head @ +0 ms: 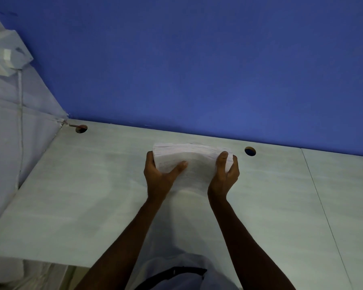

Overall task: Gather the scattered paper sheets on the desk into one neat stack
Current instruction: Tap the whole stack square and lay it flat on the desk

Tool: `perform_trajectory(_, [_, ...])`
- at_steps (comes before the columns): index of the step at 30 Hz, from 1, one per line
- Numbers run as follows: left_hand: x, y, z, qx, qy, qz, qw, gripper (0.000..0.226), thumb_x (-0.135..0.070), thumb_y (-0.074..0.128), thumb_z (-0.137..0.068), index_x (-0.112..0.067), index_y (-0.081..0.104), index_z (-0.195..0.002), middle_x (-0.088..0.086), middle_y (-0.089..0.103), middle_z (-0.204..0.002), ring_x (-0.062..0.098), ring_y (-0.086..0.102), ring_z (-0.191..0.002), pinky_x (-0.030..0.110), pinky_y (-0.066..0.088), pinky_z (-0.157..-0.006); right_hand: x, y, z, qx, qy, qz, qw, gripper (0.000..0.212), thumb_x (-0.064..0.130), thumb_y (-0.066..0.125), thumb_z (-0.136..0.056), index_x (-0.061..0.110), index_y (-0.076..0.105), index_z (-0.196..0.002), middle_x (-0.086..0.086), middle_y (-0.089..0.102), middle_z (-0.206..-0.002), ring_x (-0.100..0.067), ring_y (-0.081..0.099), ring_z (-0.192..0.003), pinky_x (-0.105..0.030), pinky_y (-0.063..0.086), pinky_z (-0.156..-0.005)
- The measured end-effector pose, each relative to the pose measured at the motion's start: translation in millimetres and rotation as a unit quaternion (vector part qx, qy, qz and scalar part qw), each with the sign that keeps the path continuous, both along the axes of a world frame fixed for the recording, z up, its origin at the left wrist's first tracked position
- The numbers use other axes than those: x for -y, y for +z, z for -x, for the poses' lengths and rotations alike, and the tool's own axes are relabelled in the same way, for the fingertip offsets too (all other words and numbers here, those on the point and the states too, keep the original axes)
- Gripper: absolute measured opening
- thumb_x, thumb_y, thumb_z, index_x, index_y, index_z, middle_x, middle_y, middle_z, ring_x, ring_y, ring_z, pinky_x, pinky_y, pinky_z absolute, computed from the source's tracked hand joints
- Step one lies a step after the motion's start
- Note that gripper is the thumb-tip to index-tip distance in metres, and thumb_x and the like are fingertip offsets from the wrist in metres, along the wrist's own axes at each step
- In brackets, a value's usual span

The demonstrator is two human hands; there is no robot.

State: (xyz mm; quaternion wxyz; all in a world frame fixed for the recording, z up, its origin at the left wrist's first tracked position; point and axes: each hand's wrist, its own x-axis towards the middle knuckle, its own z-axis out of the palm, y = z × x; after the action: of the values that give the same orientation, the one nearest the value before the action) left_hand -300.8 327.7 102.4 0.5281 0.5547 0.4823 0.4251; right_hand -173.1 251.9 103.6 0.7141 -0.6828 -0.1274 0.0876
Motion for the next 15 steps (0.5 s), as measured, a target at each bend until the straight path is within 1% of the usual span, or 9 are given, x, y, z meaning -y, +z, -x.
perform_trajectory(2, [-13,-3,9,-0.006,-0.054,0.046,0.998,0.072,-0.019,0.092,-0.068,-0.026,0.054,-0.128,-0.014,0.062,-0.114,0.006,0.064,-0.102,0.009,0.054,-0.067,1,0,-5,-0.014,0.013,-0.007,1.000,0.055,0.066,0.050,-0.087,0.015,0.064,-0.102,0.004,0.064,-0.092,-0.002,0.059,-0.084,-0.019,0.050,-0.081])
perform_trajectory(4, [-30,-3,19,-0.016,-0.115,0.084,0.990,0.066,0.002,0.087,-0.068,-0.017,0.060,-0.126,-0.004,0.067,-0.111,0.019,0.066,-0.105,0.013,0.055,-0.065,9,-2,-13,-0.014,0.068,-0.002,0.998,0.051,0.063,0.054,-0.085,0.018,0.064,-0.107,0.004,0.067,-0.099,-0.004,0.062,-0.089,-0.024,0.052,-0.082])
perform_trajectory(6, [-46,-1,26,-0.060,-0.177,0.094,0.978,0.068,0.012,0.081,-0.068,-0.015,0.060,-0.127,0.003,0.067,-0.116,0.025,0.063,-0.111,0.015,0.055,-0.069,21,-7,-24,-0.012,0.172,0.012,0.985,0.049,0.056,0.070,-0.079,0.024,0.063,-0.117,0.007,0.071,-0.112,-0.005,0.068,-0.099,-0.024,0.057,-0.084])
perform_trajectory(8, [-55,-2,28,-0.096,-0.220,0.106,0.965,0.070,0.018,0.076,-0.068,-0.018,0.058,-0.125,0.004,0.064,-0.117,0.029,0.060,-0.117,0.022,0.054,-0.076,32,-15,-37,-0.007,0.270,0.077,0.960,0.063,0.042,0.092,-0.067,0.027,0.065,-0.121,0.008,0.074,-0.117,-0.008,0.072,-0.104,-0.026,0.061,-0.083])
perform_trajectory(10, [-58,-7,28,-0.151,-0.246,0.123,0.950,0.071,0.016,0.077,-0.071,-0.016,0.053,-0.130,0.003,0.059,-0.121,0.029,0.054,-0.122,0.034,0.053,-0.090,35,-25,-49,0.010,0.316,0.183,0.931,0.067,0.031,0.102,-0.056,0.036,0.068,-0.114,0.013,0.074,-0.113,-0.009,0.071,-0.105,-0.029,0.062,-0.083])
perform_trajectory(11, [-59,-11,28,-0.192,-0.261,0.123,0.938,0.075,0.008,0.081,-0.073,-0.012,0.050,-0.138,0.004,0.056,-0.128,0.028,0.052,-0.125,0.040,0.049,-0.100,35,-28,-53,0.013,0.330,0.224,0.917,0.068,0.027,0.103,-0.054,0.040,0.067,-0.110,0.014,0.073,-0.113,-0.011,0.071,-0.107,-0.033,0.062,-0.085])
perform_trajectory(12, [-60,-15,29,-0.223,-0.272,0.118,0.929,0.079,-0.001,0.085,-0.073,-0.010,0.047,-0.142,0.007,0.055,-0.136,0.028,0.051,-0.128,0.042,0.045,-0.106,33,-31,-57,0.013,0.341,0.248,0.907,0.069,0.023,0.103,-0.054,0.042,0.065,-0.108,0.012,0.072,-0.114,-0.014,0.070,-0.108,-0.036,0.062,-0.088])
perform_trajectory(13, [-60,-16,30,-0.237,-0.279,0.110,0.924,0.083,-0.008,0.088,-0.072,-0.010,0.047,-0.144,0.009,0.055,-0.140,0.030,0.051,-0.129,0.041,0.045,-0.106,31,-33,-60,0.012,0.342,0.260,0.903,0.070,0.019,0.102,-0.055,0.043,0.063,-0.108,0.010,0.071,-0.115,-0.016,0.069,-0.109,-0.038,0.061,-0.091])
perform_trajectory(15, [-59,-14,30,-0.231,-0.282,0.082,0.928,0.080,-0.016,0.089,-0.073,-0.011,0.050,-0.142,0.011,0.057,-0.141,0.030,0.053,-0.129,0.034,0.046,-0.100,28,-33,-64,0.024,0.332,0.258,0.907,0.068,0.016,0.100,-0.060,0.038,0.062,-0.112,0.005,0.069,-0.117,-0.021,0.068,-0.112,-0.036,0.059,-0.091])
